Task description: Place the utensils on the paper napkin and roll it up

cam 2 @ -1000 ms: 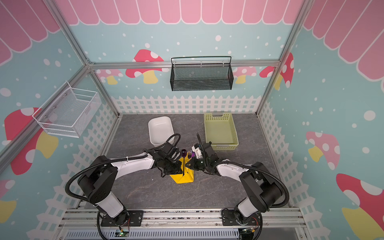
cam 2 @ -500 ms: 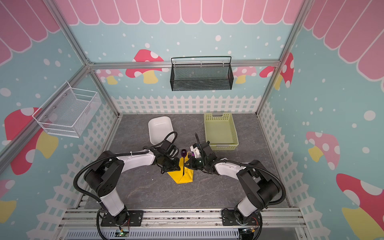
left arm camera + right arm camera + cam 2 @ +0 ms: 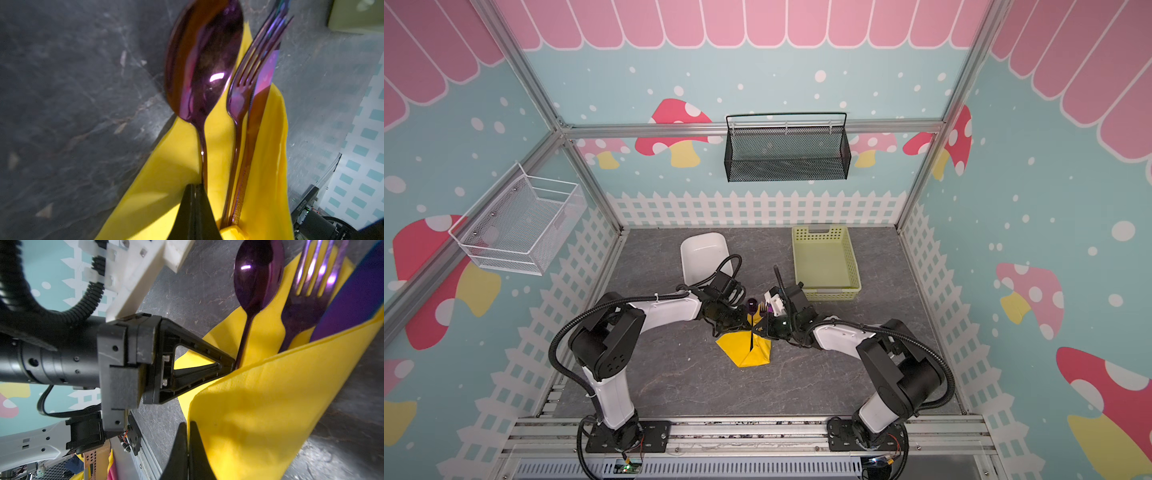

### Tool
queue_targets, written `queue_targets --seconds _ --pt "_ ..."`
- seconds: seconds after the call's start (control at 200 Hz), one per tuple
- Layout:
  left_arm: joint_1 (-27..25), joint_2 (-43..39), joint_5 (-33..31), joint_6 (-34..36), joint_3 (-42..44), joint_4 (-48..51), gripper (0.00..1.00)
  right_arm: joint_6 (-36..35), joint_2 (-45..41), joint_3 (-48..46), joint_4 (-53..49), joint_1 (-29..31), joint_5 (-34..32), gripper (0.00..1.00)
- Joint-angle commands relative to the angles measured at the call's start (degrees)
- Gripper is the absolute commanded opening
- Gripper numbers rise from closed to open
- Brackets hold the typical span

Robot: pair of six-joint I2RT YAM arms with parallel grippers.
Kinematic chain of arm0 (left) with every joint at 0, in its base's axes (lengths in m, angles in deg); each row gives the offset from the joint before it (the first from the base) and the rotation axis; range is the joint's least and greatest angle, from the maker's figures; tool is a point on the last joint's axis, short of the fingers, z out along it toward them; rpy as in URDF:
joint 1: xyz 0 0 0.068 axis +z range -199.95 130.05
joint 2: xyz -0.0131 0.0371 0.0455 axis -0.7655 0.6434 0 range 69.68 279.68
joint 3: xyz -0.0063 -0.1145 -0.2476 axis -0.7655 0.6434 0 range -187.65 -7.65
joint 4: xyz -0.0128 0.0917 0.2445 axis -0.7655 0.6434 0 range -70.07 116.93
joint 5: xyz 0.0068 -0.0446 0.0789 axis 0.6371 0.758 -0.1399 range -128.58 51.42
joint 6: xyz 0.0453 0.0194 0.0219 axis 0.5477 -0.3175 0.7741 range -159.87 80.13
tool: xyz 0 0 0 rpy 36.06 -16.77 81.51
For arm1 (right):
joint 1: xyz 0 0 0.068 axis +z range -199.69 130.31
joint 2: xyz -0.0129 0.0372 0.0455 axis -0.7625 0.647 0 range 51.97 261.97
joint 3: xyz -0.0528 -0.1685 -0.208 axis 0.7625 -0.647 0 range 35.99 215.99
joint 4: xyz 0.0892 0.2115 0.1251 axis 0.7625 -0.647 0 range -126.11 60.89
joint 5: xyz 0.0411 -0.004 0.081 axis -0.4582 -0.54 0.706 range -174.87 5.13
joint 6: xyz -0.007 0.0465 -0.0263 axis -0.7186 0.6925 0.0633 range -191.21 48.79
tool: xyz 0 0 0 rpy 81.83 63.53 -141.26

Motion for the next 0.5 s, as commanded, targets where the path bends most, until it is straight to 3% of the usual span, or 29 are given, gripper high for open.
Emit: queue_targets --seconds 0.0,0.495 --pt "0.2 1.4 1.1 0.5 -1.2 -0.7 0.01 0.7 0.7 1.2 0.6 0.5 -0.3 0.00" --pt "-0.8 2.6 3.4 -0.9 -1.4 -2.7 0.00 0.6 1.3 1.2 0.8 0.5 0.0 0.00"
